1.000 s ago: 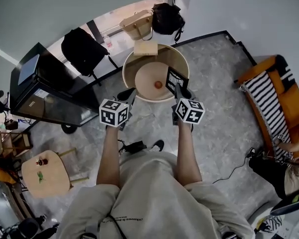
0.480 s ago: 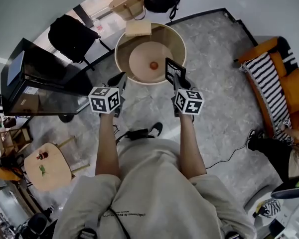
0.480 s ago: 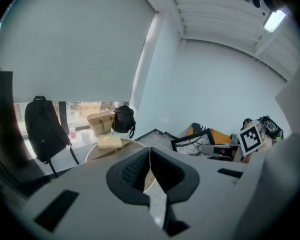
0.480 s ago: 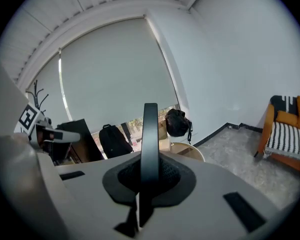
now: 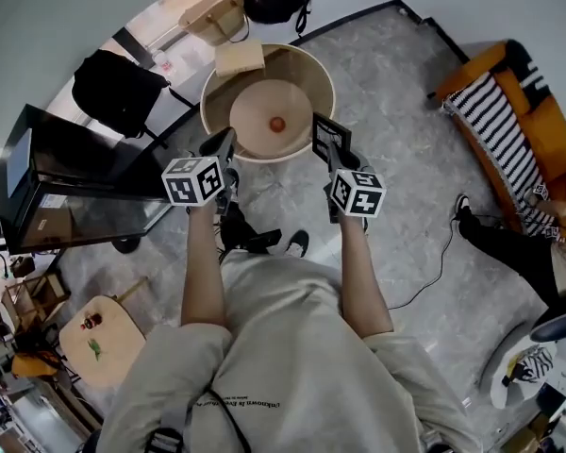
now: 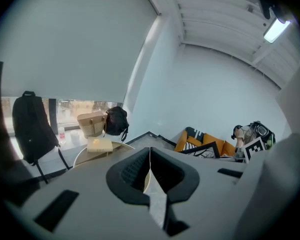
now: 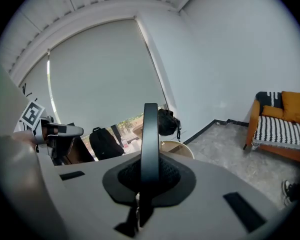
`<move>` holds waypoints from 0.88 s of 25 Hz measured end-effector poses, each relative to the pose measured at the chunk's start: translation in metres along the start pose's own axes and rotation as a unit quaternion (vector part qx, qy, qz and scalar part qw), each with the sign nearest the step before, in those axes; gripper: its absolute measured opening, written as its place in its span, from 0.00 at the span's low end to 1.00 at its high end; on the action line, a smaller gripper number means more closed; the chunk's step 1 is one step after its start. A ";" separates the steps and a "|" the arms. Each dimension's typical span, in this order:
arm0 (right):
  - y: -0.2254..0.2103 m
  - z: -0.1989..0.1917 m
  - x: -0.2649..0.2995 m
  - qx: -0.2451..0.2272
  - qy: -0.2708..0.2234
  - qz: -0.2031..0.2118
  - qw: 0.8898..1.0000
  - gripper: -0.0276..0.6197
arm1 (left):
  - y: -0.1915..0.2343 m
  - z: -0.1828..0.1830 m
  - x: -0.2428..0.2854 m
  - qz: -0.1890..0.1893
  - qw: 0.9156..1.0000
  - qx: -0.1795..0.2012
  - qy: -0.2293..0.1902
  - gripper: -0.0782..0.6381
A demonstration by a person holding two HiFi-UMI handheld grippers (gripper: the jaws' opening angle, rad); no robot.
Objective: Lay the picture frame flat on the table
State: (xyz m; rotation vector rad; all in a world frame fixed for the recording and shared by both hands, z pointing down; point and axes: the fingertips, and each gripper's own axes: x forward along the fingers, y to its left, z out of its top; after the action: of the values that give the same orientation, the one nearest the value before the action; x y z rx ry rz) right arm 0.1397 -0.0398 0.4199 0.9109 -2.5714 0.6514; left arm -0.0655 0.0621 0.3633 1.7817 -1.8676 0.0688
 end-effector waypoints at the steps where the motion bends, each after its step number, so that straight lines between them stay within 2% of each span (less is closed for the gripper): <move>1: -0.002 0.000 0.001 0.006 -0.005 -0.008 1.000 0.11 | 0.000 0.001 0.004 -0.008 1.000 0.012 0.006 0.14; 4: 0.004 0.005 0.011 0.028 -0.025 -0.021 0.999 0.11 | 0.017 0.015 0.014 -0.020 0.999 0.036 0.016 0.14; 6: 0.007 0.008 0.013 0.044 -0.035 -0.027 0.998 0.11 | 0.027 0.033 0.022 -0.021 0.999 0.028 0.009 0.14; 9: -0.003 0.003 0.012 0.071 -0.032 -0.053 0.996 0.11 | 0.029 0.047 0.047 -0.043 0.999 0.008 0.004 0.14; 12: -0.024 0.005 0.016 0.110 -0.038 -0.083 0.990 0.11 | 0.021 0.046 0.075 -0.073 0.997 0.016 0.026 0.14; 16: -0.031 0.008 0.023 0.133 -0.047 -0.122 0.982 0.11 | 0.025 0.048 0.099 -0.116 0.991 0.043 0.058 0.14; 22: -0.030 0.004 0.049 0.158 -0.041 -0.165 0.973 0.11 | 0.069 0.070 0.134 -0.128 0.988 0.042 0.080 0.14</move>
State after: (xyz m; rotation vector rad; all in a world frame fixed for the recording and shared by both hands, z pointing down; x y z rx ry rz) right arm 0.1223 -0.0870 0.4480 1.4566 -2.3374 0.9522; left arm -0.1500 -0.0790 0.3828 1.9976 -1.5325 0.1920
